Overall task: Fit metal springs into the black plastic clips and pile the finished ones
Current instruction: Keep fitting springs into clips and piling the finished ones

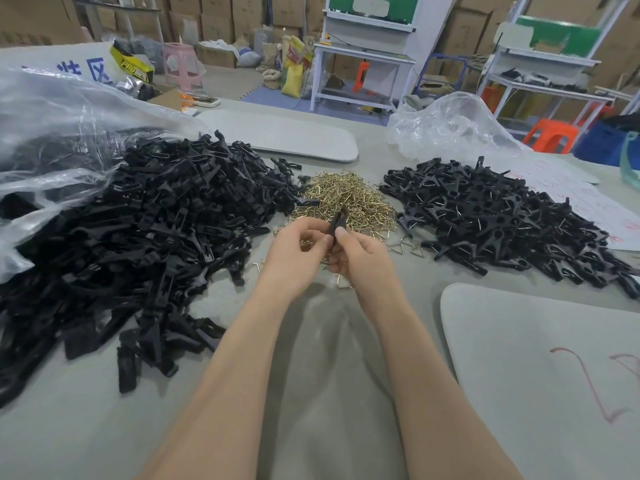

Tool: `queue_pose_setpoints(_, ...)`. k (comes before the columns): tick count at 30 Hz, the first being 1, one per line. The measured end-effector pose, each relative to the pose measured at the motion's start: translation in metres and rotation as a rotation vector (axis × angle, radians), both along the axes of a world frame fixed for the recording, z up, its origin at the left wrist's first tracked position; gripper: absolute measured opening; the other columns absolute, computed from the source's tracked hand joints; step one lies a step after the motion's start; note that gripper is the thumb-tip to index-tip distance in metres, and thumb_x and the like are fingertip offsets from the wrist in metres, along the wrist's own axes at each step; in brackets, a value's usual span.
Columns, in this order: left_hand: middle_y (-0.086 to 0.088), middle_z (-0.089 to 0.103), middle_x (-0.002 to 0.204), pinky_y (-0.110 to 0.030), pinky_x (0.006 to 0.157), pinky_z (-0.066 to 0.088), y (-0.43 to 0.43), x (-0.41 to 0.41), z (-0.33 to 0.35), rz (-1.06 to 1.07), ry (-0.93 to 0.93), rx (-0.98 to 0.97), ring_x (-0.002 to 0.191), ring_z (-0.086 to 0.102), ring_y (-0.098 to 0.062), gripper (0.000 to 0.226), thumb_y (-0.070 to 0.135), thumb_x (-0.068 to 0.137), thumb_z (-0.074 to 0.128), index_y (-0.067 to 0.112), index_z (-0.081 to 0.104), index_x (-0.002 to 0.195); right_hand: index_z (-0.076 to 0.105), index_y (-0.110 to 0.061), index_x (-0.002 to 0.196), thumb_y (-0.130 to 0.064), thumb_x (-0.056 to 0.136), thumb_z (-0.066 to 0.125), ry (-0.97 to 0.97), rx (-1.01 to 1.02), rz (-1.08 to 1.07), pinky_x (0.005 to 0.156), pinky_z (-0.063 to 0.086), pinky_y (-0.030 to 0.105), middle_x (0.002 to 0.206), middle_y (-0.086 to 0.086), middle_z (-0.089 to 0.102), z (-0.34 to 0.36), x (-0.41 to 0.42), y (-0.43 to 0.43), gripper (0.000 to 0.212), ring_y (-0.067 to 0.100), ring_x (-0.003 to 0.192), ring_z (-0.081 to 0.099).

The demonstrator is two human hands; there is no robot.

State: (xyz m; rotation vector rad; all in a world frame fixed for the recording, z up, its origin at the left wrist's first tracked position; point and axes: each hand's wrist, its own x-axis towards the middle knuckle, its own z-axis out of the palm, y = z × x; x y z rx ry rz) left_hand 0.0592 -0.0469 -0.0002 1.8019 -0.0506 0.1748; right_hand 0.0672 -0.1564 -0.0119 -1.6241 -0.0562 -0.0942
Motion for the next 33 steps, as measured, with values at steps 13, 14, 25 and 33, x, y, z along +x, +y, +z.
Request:
queue_pose_setpoints(13,-0.003,0.069,0.092,-0.043,0.086,0.054,0.003,-0.001,0.001,0.107,-0.014,-0.112,0.086,0.068,-0.026,0.011,0.013,0.09,0.062,0.023,0.066,0.087,0.056,-0.019,0.123,-0.01,0.095,0.051,-0.289,-0.393,-0.098,0.089,0.05,0.03,0.105,-0.006,0.067,-0.004,-0.004,-0.001,0.03,0.013,0.1,0.064)
queue_pose_setpoints(14,-0.003,0.07,0.092,-0.039,0.085,0.056,0.003,-0.001,0.001,0.091,-0.01,-0.142,0.083,0.069,-0.022,0.008,0.014,0.091,0.061,0.019,0.067,0.09,0.057,-0.021,0.12,-0.01,0.094,0.052,-0.303,-0.391,-0.1,0.086,0.049,0.024,0.101,-0.011,0.066,-0.004,-0.004,-0.001,0.029,0.008,0.097,0.064)
queue_pose_setpoints(25,0.006,0.065,0.079,-0.011,0.069,0.047,0.002,-0.004,0.005,-0.04,-0.028,-0.064,0.071,0.055,-0.006,0.029,0.0,0.089,0.058,0.015,0.067,0.112,0.062,-0.022,0.093,-0.005,0.095,0.052,-0.053,0.061,-0.046,0.068,0.053,0.018,0.082,-0.005,0.07,0.003,-0.001,-0.008,0.019,0.008,0.072,0.065)
queue_pose_setpoints(33,0.001,0.06,0.107,-0.017,0.085,0.043,0.008,0.001,0.0,0.018,-0.148,0.127,0.098,0.056,-0.01,0.017,0.014,0.094,0.056,0.016,0.063,0.109,0.065,-0.025,0.092,-0.007,0.097,0.05,0.008,0.125,0.058,0.067,0.052,0.017,0.076,-0.006,0.07,0.008,-0.004,-0.01,0.024,0.006,0.07,0.066)
